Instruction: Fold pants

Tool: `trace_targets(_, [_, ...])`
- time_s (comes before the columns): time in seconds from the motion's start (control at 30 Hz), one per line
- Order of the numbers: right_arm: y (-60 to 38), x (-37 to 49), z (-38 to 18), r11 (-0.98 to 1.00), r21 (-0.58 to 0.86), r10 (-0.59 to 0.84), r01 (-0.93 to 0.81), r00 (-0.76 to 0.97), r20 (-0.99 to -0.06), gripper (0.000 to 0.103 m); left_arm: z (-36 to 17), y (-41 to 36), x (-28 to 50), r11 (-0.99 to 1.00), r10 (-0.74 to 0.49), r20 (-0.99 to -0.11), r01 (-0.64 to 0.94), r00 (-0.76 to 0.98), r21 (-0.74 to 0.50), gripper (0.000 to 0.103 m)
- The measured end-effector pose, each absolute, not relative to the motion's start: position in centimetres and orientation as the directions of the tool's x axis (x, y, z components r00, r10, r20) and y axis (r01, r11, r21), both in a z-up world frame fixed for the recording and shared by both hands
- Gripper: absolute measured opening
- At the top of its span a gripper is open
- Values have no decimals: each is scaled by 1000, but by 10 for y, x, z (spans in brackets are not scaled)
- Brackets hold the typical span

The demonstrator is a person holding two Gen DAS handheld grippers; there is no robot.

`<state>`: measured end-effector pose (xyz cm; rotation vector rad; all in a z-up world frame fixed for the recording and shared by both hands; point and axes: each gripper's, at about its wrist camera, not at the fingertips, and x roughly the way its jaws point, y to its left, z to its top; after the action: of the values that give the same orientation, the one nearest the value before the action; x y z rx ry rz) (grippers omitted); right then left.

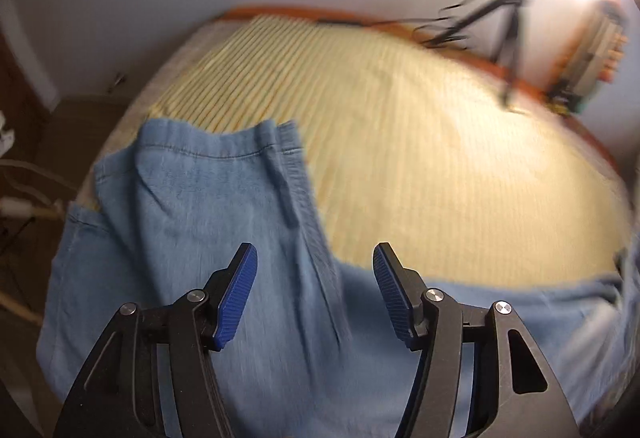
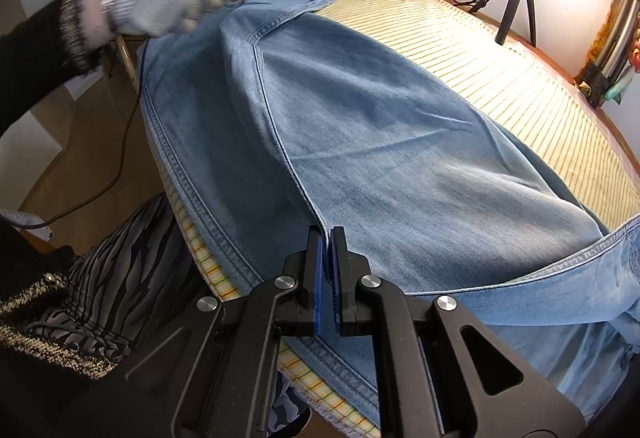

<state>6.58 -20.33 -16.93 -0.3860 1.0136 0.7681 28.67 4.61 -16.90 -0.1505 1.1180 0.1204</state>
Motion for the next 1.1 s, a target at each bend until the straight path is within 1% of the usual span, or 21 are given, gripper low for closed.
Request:
trace_targets(0.13, [-202, 65, -168, 686, 44, 386, -726, 312, -868, 5, -195, 55, 311, 968, 110, -918, -252, 381, 11, 60])
trace_targets(0.17, [-201, 66, -168, 687, 43, 385, -725, 313, -868, 5, -197, 58, 312, 963, 105, -914, -268, 391, -4, 62])
trace_targets(0.23, [-199, 64, -167, 690, 40, 382, -723, 316, -868, 5, -197, 64, 313, 956, 94, -910, -293, 404, -32, 58])
trace_targets(0.3, [-199, 64, -167, 694, 44, 383, -719, 317, -868, 5, -195, 69, 312, 951, 94, -906, -306, 412, -41, 47])
trace_targets(0.37, [-199, 65, -167, 698, 41, 378, -715, 319, -869, 5, -194, 71, 311, 954, 81, -900, -295, 429, -55, 20])
trace_targets(0.4, [-199, 65, -167, 699, 38, 375, -714, 322, -869, 5, -193, 74, 310, 954, 66, -898, -291, 435, -70, 15])
trace_targets(0.47, [-199, 67, -167, 702, 33, 371, -711, 326, -869, 5, -192, 82, 309, 953, 38, -897, -287, 440, -100, 8])
trace_targets(0.63, [-198, 66, -165, 706, 17, 362, -708, 340, -868, 5, -176, 120, 291, 912, -38, -863, -335, 503, -235, 5])
trace_targets(0.8, [-200, 70, -164, 715, 25, 366, -699, 344, -865, 5, -155, 161, 262, 876, -68, -826, -363, 560, -317, 3])
trace_targets(0.97, [-198, 68, -158, 718, 3, 361, -696, 369, -856, 5, -132, 199, 207, 842, -54, -756, -377, 652, -386, 3])
trace_targets(1.07, [-198, 66, -155, 715, -5, 364, -700, 377, -852, 5, -136, 216, 186, 831, -37, -749, -396, 661, -391, 3])
trace_targets(1.1, [-198, 66, -155, 713, -5, 363, -702, 375, -853, 5, -141, 221, 183, 828, -65, -759, -389, 648, -403, 3])
